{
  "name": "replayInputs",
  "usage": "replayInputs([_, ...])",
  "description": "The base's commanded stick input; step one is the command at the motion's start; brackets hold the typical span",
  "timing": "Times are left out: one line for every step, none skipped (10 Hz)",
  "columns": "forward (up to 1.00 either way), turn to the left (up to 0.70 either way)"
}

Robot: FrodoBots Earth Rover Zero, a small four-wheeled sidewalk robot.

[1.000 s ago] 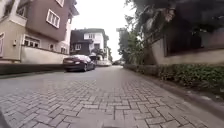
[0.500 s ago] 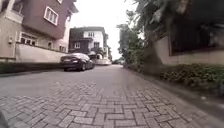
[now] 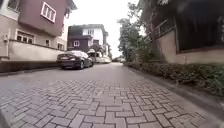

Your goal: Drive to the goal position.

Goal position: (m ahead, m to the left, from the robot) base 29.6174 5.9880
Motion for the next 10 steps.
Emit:
replayInputs([0.70, 0.00])
replayInputs([0.70, 0.00])
replayInputs([0.70, 0.00])
replayInputs([0.70, 0.00])
replayInputs([0.70, 0.00])
replayInputs([0.70, 0.00])
replayInputs([0.70, 0.00])
replayInputs([0.70, 0.00])
replayInputs([0.70, 0.00])
replayInputs([0.70, 0.00])
